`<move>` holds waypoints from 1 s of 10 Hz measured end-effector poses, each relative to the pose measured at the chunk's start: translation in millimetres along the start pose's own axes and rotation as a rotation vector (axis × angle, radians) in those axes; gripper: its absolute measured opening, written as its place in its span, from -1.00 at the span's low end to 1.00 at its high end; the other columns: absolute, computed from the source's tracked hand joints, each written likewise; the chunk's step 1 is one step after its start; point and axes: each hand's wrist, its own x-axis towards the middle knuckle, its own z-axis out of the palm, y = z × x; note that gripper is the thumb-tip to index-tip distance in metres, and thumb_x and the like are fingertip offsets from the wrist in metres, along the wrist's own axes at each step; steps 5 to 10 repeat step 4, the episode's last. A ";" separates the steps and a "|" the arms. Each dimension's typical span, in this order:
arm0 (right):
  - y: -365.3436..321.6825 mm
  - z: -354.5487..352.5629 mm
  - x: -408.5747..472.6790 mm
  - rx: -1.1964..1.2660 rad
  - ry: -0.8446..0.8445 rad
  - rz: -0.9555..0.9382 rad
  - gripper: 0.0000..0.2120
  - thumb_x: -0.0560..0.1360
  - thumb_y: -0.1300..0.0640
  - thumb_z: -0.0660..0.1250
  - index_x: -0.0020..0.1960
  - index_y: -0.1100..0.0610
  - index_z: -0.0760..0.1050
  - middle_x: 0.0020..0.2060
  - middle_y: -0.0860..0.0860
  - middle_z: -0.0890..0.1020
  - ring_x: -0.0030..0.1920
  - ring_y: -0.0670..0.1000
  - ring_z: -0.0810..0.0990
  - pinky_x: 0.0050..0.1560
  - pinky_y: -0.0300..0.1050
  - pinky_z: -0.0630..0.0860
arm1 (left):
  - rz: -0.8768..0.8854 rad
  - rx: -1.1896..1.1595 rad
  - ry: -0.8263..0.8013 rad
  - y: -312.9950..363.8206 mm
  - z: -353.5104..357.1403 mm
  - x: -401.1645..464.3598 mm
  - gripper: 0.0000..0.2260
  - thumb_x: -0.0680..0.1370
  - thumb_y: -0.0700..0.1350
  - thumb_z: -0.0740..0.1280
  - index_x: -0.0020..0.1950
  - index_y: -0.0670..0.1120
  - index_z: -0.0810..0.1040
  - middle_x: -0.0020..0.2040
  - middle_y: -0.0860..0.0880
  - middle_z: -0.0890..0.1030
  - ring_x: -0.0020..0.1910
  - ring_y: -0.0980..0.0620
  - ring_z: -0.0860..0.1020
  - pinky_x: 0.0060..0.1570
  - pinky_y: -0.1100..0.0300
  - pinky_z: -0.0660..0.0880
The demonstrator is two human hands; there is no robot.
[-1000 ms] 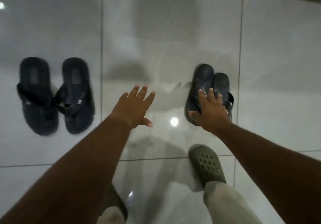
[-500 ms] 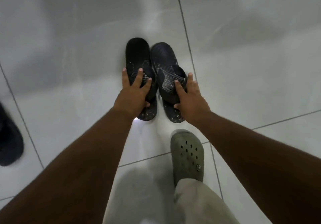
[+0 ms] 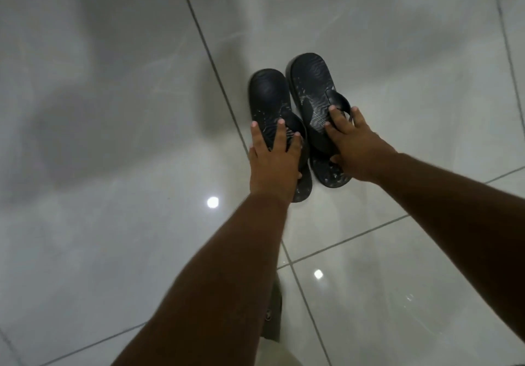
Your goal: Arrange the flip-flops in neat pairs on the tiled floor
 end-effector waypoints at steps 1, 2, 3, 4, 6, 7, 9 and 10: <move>6.0 -2.0 4.6 0.004 -0.031 -0.014 -0.22 0.53 0.08 0.35 0.58 0.15 -0.03 0.59 0.03 -0.19 0.54 0.35 -0.21 0.42 0.36 0.24 | -0.039 0.005 -0.004 5.5 -0.8 3.6 -0.25 0.53 0.16 0.29 0.60 0.04 -0.03 0.63 -0.12 -0.13 0.52 -0.43 -0.25 0.48 -0.28 0.01; 6.3 -0.7 6.7 0.039 -0.030 0.004 -0.24 0.53 0.11 0.33 0.58 0.16 -0.03 0.59 0.00 -0.20 0.54 0.33 -0.23 0.42 0.36 0.25 | -0.051 0.007 -0.024 5.0 -0.5 4.3 -0.23 0.53 0.18 0.28 0.60 0.04 -0.07 0.63 -0.13 -0.14 0.52 -0.44 -0.25 0.49 -0.27 0.00; -1.1 -5.2 2.4 0.021 -0.039 -0.005 -0.22 0.53 0.09 0.34 0.58 0.13 -0.03 0.59 0.02 -0.21 0.54 0.33 -0.22 0.43 0.36 0.23 | -0.055 -0.013 -0.031 4.0 -6.5 1.2 -0.20 0.53 0.18 0.29 0.60 0.03 -0.09 0.63 -0.13 -0.16 0.53 -0.41 -0.24 0.50 -0.28 0.00; -5.6 -20.5 -9.0 -0.077 -0.020 0.022 -0.17 0.49 0.05 0.39 0.58 0.05 -0.04 0.59 0.08 -0.21 0.54 0.35 -0.18 0.47 0.33 0.09 | -0.029 -0.024 -0.058 0.1 -15.2 -7.2 -0.09 0.48 0.20 0.35 0.59 0.07 -0.21 0.61 -0.12 -0.29 0.56 -0.33 -0.23 0.46 -0.36 -0.03; -5.6 -20.5 -9.0 -0.077 -0.020 0.022 -0.17 0.49 0.05 0.39 0.58 0.05 -0.04 0.59 0.08 -0.21 0.54 0.35 -0.18 0.47 0.33 0.09 | -0.029 -0.024 -0.058 0.1 -15.2 -7.2 -0.09 0.48 0.20 0.35 0.59 0.07 -0.21 0.61 -0.12 -0.29 0.56 -0.33 -0.23 0.46 -0.36 -0.03; -5.6 -20.5 -9.0 -0.077 -0.020 0.022 -0.17 0.49 0.05 0.39 0.58 0.05 -0.04 0.59 0.08 -0.21 0.54 0.35 -0.18 0.47 0.33 0.09 | -0.029 -0.024 -0.058 0.1 -15.2 -7.2 -0.09 0.48 0.20 0.35 0.59 0.07 -0.21 0.61 -0.12 -0.29 0.56 -0.33 -0.23 0.46 -0.36 -0.03; -5.6 -20.5 -9.0 -0.077 -0.020 0.022 -0.17 0.49 0.05 0.39 0.58 0.05 -0.04 0.59 0.08 -0.21 0.54 0.35 -0.18 0.47 0.33 0.09 | -0.029 -0.024 -0.058 0.1 -15.2 -7.2 -0.09 0.48 0.20 0.35 0.59 0.07 -0.21 0.61 -0.12 -0.29 0.56 -0.33 -0.23 0.46 -0.36 -0.03; -5.6 -20.5 -9.0 -0.077 -0.020 0.022 -0.17 0.49 0.05 0.39 0.58 0.05 -0.04 0.59 0.08 -0.21 0.54 0.35 -0.18 0.47 0.33 0.09 | -0.029 -0.024 -0.058 0.1 -15.2 -7.2 -0.09 0.48 0.20 0.35 0.59 0.07 -0.21 0.61 -0.12 -0.29 0.56 -0.33 -0.23 0.46 -0.36 -0.03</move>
